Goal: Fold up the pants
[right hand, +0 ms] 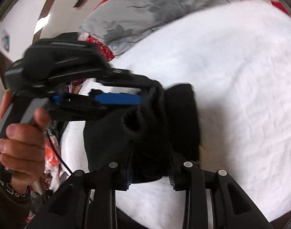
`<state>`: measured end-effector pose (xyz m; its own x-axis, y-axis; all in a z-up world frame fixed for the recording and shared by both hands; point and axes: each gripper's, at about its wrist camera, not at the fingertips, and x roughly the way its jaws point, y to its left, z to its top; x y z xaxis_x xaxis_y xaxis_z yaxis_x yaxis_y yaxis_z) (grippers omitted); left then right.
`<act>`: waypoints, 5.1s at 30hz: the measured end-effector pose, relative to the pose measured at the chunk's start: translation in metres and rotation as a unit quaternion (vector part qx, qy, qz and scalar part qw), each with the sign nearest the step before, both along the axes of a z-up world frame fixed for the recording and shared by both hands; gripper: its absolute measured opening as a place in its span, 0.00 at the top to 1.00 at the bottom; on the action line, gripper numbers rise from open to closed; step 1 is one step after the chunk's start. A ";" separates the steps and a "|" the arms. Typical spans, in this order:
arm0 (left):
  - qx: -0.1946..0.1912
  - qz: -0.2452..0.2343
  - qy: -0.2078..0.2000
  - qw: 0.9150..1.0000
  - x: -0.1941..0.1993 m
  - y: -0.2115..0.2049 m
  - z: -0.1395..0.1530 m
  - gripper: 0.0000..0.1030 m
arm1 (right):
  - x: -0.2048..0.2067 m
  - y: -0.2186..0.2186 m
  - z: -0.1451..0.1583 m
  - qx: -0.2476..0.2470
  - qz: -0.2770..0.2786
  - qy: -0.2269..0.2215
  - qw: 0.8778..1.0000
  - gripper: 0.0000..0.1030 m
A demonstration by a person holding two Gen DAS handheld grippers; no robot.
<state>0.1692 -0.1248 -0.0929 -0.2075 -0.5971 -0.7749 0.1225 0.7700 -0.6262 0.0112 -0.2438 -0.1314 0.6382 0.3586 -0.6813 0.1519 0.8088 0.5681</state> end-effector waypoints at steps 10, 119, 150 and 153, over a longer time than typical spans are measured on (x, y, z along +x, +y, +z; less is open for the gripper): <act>0.005 0.123 -0.136 0.983 0.005 0.139 0.036 0.31 | -0.006 -0.038 0.037 0.040 -0.026 -0.048 0.998 0.21; 0.136 0.126 -0.257 0.949 0.026 0.155 -0.014 0.71 | 0.131 0.047 -0.005 0.054 0.075 0.039 0.995 0.67; 0.186 0.184 -0.265 0.928 -0.019 0.189 0.001 0.49 | 0.071 0.053 0.046 -0.181 0.035 0.021 0.983 0.14; 0.206 0.191 -0.282 0.917 -0.035 0.189 0.004 0.49 | 0.054 0.059 0.055 -0.230 0.019 0.025 0.973 0.03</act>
